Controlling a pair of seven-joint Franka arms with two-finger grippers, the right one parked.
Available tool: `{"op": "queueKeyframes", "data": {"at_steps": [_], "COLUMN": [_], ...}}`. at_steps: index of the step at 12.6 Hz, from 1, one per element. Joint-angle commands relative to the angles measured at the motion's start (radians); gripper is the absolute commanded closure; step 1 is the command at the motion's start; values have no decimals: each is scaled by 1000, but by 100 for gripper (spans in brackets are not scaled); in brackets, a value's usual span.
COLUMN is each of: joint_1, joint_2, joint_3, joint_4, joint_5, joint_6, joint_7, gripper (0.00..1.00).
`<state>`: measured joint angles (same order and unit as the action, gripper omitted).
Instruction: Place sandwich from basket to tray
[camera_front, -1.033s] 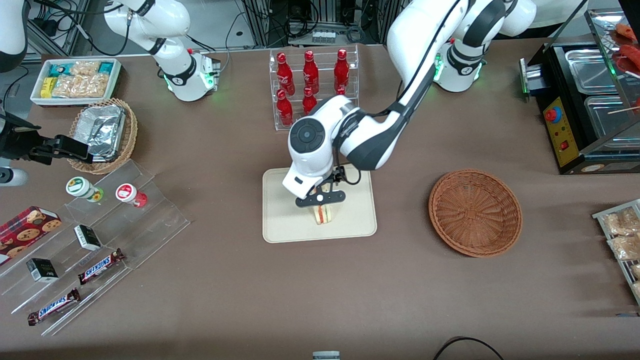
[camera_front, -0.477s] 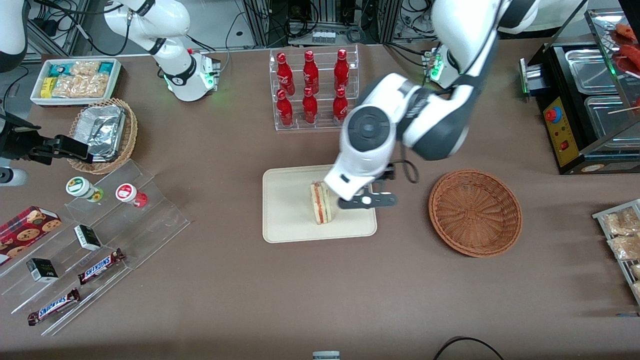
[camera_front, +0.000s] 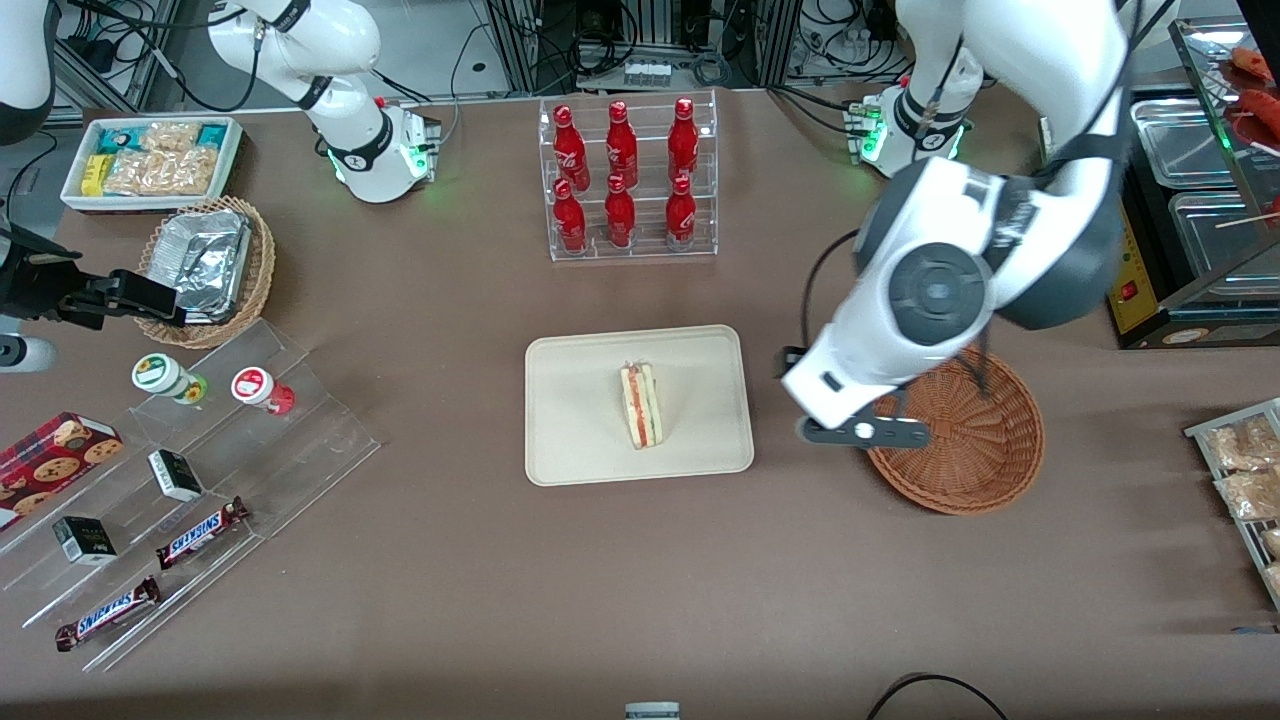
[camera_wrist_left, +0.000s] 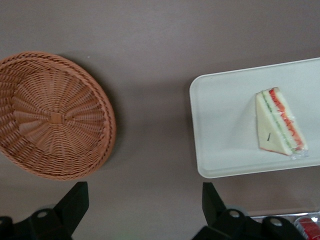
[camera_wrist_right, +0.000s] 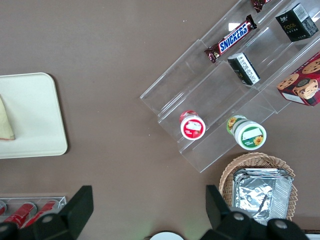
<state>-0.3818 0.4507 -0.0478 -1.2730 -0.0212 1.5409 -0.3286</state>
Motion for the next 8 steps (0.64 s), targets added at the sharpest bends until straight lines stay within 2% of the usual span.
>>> {"op": "queueKeyframes", "data": {"at_steps": [1,8], "joint_1": [64,230], "joint_2": [-115,-279], "joint_3": [-6,-4], "joint_4": [-143,-304], "joint_5": [-11,-6], "joint_6": [24,25], "joint_7": [97,284], "gripper": [0,0]}}
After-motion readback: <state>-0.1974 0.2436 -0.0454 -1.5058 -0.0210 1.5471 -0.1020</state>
